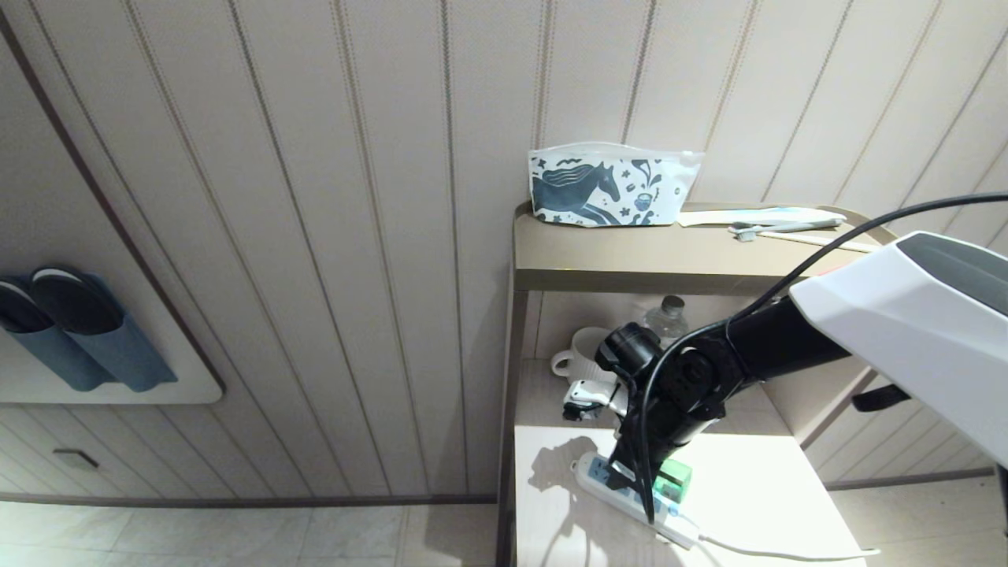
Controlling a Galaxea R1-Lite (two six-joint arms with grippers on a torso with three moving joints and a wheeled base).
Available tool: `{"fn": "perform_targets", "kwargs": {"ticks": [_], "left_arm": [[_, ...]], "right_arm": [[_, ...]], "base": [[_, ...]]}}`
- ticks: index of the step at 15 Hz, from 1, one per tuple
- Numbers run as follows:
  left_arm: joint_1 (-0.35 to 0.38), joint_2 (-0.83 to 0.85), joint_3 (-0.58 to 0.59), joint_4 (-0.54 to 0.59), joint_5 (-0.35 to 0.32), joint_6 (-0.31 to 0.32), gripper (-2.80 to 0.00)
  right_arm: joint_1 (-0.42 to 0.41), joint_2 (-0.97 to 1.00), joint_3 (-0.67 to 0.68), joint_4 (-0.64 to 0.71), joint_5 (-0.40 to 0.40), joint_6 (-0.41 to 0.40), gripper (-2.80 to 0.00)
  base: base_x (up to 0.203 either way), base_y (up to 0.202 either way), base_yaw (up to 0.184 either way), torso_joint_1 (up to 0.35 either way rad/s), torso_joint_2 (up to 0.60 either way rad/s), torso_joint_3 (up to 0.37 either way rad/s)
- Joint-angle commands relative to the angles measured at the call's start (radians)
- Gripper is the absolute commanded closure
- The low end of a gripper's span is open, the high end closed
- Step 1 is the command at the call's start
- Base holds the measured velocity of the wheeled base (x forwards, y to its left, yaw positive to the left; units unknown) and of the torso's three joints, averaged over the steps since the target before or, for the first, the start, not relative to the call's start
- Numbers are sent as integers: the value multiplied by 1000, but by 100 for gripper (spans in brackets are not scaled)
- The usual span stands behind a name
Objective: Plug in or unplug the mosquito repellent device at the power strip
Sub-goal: Insert the plug into the socket
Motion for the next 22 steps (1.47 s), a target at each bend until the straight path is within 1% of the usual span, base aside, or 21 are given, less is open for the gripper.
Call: {"fn": "perform_targets", "kwargs": {"ticks": [1,7,22], "left_arm": [[0,1,-1,0,-1,0,0],[0,1,1,0,0,0,0],[0,1,0,0,-2,0,0]], "right_arm": [[-1,20,-11,1,-1,-4,0],[-13,29,-22,0,1,-26,0],[-10,46,-23,-32,10,-33,0]], "base": [[0,0,0,0,0,0],[0,0,0,0,0,0],[0,0,0,0,0,0]]}}
